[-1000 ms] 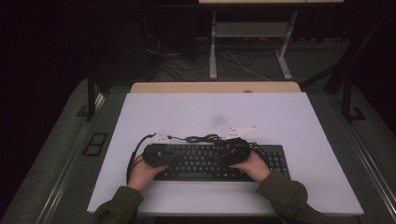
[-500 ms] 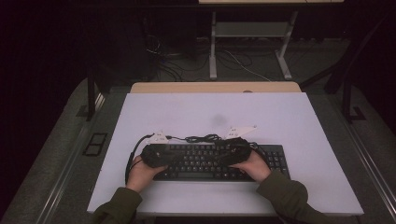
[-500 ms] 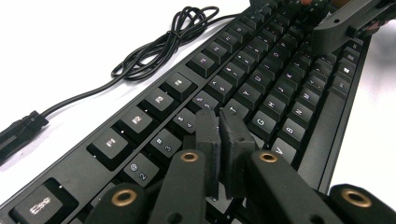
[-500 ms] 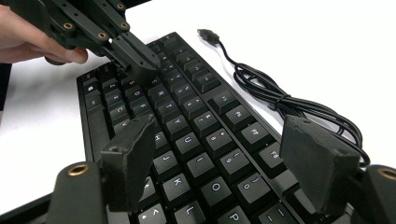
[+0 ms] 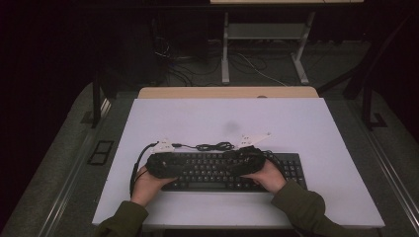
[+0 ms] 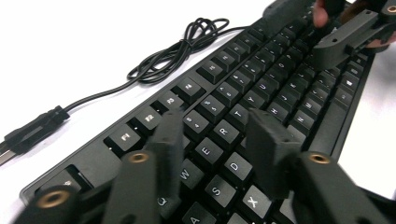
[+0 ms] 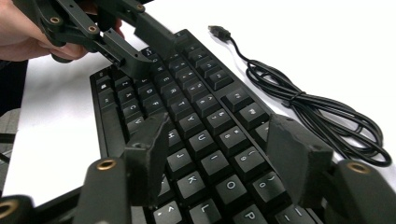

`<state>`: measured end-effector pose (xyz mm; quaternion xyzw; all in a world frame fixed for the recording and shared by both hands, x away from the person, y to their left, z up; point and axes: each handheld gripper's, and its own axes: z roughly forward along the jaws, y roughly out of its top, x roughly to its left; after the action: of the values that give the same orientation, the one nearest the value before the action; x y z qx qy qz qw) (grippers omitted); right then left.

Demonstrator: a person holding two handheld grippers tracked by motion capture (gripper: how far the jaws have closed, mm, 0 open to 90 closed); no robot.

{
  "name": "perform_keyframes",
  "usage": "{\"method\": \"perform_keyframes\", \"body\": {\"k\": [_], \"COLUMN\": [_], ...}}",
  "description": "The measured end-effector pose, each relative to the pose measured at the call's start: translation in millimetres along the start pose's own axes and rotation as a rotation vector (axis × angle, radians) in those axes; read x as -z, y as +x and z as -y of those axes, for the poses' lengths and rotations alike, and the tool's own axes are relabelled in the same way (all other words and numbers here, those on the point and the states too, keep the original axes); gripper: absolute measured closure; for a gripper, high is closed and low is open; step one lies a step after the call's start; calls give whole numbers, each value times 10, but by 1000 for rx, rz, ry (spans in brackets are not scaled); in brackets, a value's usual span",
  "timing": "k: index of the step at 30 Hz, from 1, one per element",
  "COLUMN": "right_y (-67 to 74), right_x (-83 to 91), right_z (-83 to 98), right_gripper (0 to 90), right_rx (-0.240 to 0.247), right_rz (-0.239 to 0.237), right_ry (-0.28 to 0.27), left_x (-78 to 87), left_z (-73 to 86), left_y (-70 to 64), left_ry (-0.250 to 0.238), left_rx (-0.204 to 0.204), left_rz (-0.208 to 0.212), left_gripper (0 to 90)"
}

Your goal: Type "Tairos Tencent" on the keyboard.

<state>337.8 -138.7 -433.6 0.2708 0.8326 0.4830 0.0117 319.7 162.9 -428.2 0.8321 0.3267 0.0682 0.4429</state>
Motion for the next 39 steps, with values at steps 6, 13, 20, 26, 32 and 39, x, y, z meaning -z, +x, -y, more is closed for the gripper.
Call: {"method": "perform_keyframes", "body": {"k": [6,13,20,26,32,39], "right_y": [49,129,190,229,271,293], "right_x": [-29,-78,-122,-155,-195,-232], "right_z": [3,6,7,14,23,39], "right_gripper": [542,709,859,892,892,891], "right_rx": [7,40,66,76,85,93], "right_rz": [-7,-24,-54,-72,-83,-87], "right_ry": [9,28,54,79,94,115], "left_x": [9,-10,-25,-29,-34,-35], "left_z": [4,18,26,28,31,36], "left_y": [-7,-21,-18,-21,-15,-14], "left_ry": [-6,-14,-18,-19,-15,-19], "left_rx": [5,10,14,18,11,19], "left_rz": [-31,-51,-55,-50,-47,-48], "left_gripper": [402,317,244,221,220,220]}}
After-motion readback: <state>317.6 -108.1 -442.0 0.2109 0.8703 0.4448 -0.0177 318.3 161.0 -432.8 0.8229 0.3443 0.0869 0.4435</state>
